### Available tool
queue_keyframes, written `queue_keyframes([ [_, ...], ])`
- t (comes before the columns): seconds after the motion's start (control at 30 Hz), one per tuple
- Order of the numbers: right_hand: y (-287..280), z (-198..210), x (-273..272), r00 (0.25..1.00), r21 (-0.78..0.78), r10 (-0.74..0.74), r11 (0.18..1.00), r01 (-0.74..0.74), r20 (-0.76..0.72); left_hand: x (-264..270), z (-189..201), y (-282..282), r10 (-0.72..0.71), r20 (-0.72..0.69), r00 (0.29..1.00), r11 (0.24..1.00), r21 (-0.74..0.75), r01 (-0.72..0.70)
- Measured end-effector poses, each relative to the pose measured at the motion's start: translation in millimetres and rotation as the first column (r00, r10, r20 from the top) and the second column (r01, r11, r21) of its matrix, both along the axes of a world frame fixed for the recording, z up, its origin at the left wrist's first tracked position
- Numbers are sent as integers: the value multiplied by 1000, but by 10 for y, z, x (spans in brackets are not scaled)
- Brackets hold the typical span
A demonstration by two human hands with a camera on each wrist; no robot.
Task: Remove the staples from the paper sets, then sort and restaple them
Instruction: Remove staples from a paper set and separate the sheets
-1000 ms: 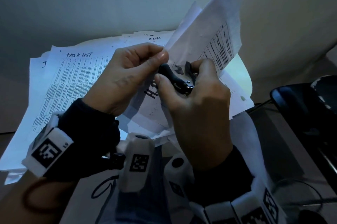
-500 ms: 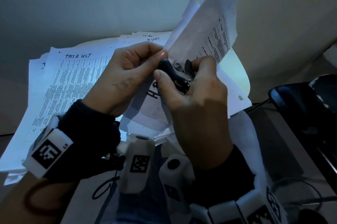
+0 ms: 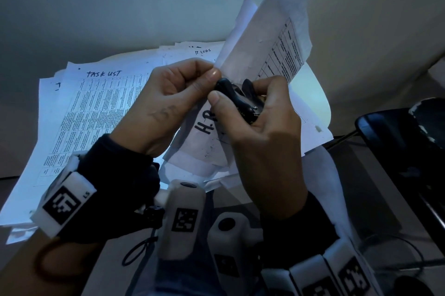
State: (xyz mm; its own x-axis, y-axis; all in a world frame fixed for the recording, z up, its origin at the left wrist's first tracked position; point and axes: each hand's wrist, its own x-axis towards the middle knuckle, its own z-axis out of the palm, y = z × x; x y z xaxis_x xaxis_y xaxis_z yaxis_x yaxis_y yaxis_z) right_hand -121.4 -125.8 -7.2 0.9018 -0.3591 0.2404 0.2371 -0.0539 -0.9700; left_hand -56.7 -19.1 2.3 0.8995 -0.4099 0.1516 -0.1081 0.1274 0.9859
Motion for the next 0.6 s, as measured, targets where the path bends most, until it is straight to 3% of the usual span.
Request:
queue_keyframes([
  [0.27,11,-52,3,999,54,-39,998,38,24,-20,6,-24,13,46,999,1000,17,-14],
  [0.6,-9,-132,63,998,166,-47,985,40,41,1,-17,-74,87,2,996,996,30,-87],
])
